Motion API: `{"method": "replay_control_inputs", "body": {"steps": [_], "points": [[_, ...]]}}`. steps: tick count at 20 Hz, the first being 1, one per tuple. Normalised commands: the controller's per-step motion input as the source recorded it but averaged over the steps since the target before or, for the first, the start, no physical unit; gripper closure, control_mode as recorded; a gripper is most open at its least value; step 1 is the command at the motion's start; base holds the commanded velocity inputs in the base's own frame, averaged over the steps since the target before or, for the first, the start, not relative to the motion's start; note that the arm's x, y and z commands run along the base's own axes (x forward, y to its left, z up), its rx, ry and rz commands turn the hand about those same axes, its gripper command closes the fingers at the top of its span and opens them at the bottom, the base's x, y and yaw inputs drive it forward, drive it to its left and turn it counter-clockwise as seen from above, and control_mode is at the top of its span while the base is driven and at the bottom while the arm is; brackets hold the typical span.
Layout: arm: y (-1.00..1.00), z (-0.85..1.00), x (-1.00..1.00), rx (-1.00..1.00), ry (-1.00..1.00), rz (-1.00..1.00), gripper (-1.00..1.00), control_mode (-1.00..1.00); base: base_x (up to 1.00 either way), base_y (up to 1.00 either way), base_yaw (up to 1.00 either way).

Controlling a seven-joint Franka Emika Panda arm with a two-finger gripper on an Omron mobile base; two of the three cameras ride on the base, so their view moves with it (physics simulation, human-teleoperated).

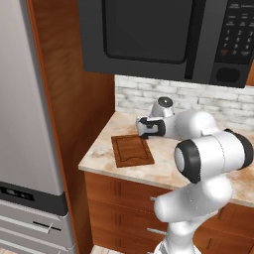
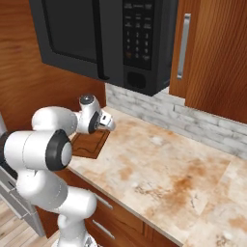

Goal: Move the cutting board and knife to the sink. Then move spray from the cabinet to the counter.

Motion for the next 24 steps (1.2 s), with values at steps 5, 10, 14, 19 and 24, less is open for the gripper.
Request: {"method": "replay_control_inputs", "body": {"steps": [5, 10, 14, 19, 24], "points": [[-0.11, -0.16, 0.36, 0.02, 0.03, 0.00, -1.00, -1.00, 0.00, 0.00, 0.00], [0.00, -0.11, 0.31, 0.00, 0.00, 0.00, -1.00, -1.00, 0.00, 0.00, 0.00], [0.00, -0.17, 0.29, 0.01, 0.00, 0.00, -1.00, -1.00, 0.00, 0.00, 0.00], [0.00, -0.22, 0.25, 0.02, 0.00, 0.00, -1.00, -1.00, 0.00, 0.00, 0.00], [0.00, -0.25, 0.24, 0.01, 0.02, 0.00, -1.00, -1.00, 0.00, 0.00, 0.00]]}}
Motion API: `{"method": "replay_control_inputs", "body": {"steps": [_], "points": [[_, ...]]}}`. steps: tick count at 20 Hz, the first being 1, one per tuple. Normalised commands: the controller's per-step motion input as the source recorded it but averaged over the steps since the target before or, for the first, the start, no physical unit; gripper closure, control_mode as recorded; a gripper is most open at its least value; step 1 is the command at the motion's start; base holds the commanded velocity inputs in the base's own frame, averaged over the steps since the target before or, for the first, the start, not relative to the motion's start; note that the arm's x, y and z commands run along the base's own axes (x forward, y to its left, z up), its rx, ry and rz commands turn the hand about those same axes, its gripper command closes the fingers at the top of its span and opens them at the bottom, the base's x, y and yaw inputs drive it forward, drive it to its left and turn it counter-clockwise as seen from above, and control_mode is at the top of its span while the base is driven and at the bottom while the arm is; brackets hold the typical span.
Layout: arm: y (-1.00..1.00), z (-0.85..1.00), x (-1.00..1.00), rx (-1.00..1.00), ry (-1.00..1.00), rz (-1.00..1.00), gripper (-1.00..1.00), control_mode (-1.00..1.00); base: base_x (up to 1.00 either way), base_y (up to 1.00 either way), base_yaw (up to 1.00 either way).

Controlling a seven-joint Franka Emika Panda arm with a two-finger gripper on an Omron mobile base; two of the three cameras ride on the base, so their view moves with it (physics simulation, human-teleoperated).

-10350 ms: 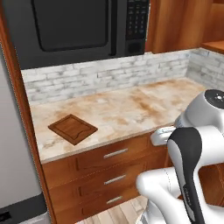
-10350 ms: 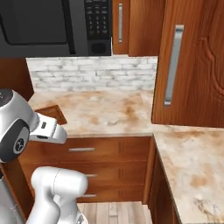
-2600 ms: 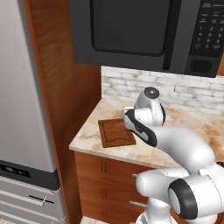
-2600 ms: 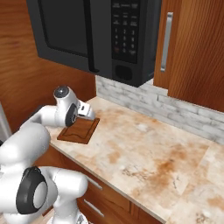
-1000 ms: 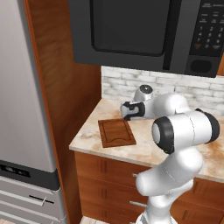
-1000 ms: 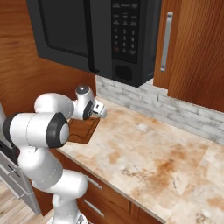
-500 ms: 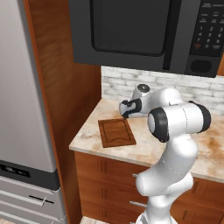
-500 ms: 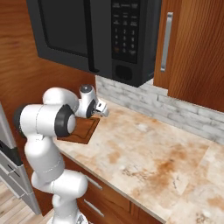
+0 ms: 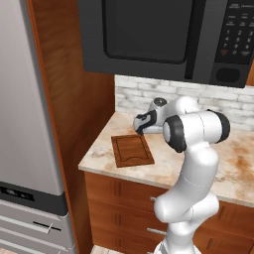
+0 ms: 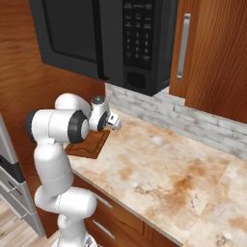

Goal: Move the cutting board and knife to the sink. Then move spray from the cabinet to the counter.

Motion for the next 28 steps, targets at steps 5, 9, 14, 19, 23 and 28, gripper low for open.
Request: {"method": "replay_control_inputs", "body": {"steps": [5, 9, 14, 19, 23, 28], "points": [[0.00, -0.28, 0.28, 0.00, 0.03, 0.00, -1.00, -1.00, 0.00, 0.00, 0.00], [0.00, -0.29, 0.23, 0.00, 0.04, 0.00, -1.00, -1.00, 0.00, 0.00, 0.00], [0.00, -0.22, 0.16, 0.00, 0.02, -0.01, -1.00, -1.00, 0.00, 0.00, 0.00], [0.00, -0.21, 0.14, 0.00, 0.00, -0.02, -1.00, -1.00, 0.00, 0.00, 0.00], [0.01, -0.29, 0.15, 0.00, 0.01, -0.03, -1.00, -1.00, 0.00, 0.00, 0.00], [0.09, -0.31, 0.05, 0.00, 0.00, -0.04, -1.00, -1.00, 0.00, 0.00, 0.00]]}}
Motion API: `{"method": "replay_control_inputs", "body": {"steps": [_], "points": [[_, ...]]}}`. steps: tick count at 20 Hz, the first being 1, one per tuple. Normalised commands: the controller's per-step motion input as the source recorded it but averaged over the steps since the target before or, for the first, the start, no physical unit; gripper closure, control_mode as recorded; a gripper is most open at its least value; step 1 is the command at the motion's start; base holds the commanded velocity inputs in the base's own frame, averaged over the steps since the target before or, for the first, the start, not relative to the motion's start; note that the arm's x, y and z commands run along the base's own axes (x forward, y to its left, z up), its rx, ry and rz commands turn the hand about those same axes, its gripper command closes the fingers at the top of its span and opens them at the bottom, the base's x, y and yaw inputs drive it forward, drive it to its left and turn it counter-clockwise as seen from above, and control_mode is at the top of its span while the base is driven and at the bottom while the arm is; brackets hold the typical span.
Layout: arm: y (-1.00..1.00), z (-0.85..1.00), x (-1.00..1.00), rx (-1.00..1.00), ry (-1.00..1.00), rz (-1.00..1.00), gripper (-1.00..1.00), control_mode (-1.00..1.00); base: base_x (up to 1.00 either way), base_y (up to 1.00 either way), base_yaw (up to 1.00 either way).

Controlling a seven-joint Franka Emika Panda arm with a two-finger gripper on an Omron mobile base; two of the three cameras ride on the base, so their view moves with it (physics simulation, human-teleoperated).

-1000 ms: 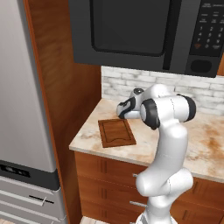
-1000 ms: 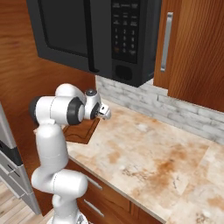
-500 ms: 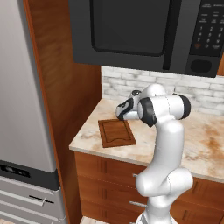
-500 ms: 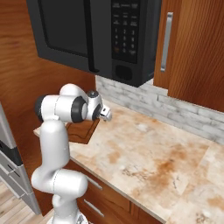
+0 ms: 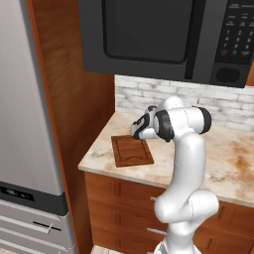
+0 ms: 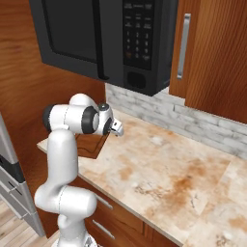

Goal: Move the cutting board and knife to the sink. Then move spray from the cabinet to the counter.

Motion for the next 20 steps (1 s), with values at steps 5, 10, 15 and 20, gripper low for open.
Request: {"method": "replay_control_inputs", "body": {"steps": [5, 10, 15, 20], "points": [[0.15, -0.27, 0.00, 0.00, 0.00, -0.03, -1.00, -1.00, 0.00, 0.00, 0.00], [0.26, -0.20, -0.03, 0.02, 0.00, -0.01, -1.00, -1.00, 0.00, 0.00, 0.00], [0.44, -0.19, -0.20, 0.03, 0.00, 0.00, -1.00, -1.00, 0.00, 0.00, 0.00], [0.50, -0.25, -0.26, 0.03, 0.00, 0.00, -1.00, -1.00, 0.00, 0.00, 0.00]]}}
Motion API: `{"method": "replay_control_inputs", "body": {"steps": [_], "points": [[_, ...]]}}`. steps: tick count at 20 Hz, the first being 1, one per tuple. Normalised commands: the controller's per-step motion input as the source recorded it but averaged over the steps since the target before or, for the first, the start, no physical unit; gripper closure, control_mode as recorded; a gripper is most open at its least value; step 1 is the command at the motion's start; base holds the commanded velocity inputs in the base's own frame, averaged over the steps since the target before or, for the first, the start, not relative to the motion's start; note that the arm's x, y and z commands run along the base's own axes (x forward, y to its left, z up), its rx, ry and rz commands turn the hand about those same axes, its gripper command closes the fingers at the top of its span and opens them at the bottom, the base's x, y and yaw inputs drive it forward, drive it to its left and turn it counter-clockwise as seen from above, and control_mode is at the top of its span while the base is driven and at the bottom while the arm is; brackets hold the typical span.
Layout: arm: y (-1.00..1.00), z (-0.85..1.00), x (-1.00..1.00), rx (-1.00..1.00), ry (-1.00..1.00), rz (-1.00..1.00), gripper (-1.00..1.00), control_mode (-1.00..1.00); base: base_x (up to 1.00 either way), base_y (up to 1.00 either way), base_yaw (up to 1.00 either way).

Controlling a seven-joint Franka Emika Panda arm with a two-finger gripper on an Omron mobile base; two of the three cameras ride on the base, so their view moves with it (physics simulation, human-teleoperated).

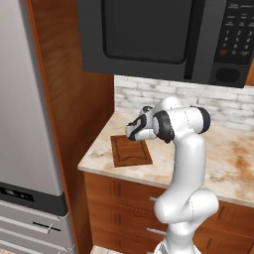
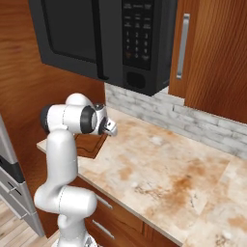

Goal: Move the cutting board and knife to the sink. Then move spray from the cabinet to the counter.

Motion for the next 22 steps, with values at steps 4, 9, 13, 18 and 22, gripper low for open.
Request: {"method": "replay_control_inputs", "body": {"steps": [4, 9, 13, 18, 22], "points": [[0.49, -0.26, -0.28, 0.03, 0.00, 0.00, -1.00, -1.00, 0.00, 0.00, 0.00], [0.36, -0.17, -0.15, 0.03, -0.01, -0.01, -1.00, -1.00, 0.00, 0.00, 0.00], [0.10, 0.00, -0.12, 0.00, -0.06, -0.07, -1.00, -1.00, 0.00, 0.00, 0.00], [0.21, -0.19, -0.54, 0.00, 0.02, 0.00, -1.00, -1.00, 0.00, 0.00, 0.00], [0.69, -0.61, -0.70, 0.00, 0.08, 0.01, -1.00, -1.00, 0.00, 0.00, 0.00]]}}
